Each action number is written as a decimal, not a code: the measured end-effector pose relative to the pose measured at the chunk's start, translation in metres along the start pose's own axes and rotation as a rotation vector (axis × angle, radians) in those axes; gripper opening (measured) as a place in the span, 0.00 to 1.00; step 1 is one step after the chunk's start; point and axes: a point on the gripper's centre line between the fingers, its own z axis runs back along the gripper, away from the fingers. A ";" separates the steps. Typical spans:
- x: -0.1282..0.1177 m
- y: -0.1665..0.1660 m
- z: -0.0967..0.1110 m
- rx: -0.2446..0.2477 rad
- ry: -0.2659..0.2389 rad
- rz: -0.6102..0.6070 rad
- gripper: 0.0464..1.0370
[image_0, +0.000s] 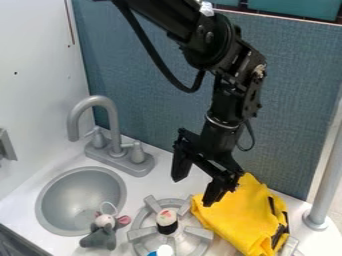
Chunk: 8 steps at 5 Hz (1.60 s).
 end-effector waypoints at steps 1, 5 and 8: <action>-0.003 -0.001 -0.011 -0.001 0.032 -0.002 0.96; -0.060 -0.020 -0.020 -0.045 0.014 -0.103 0.96; -0.074 -0.032 -0.044 -0.006 0.050 -0.120 0.96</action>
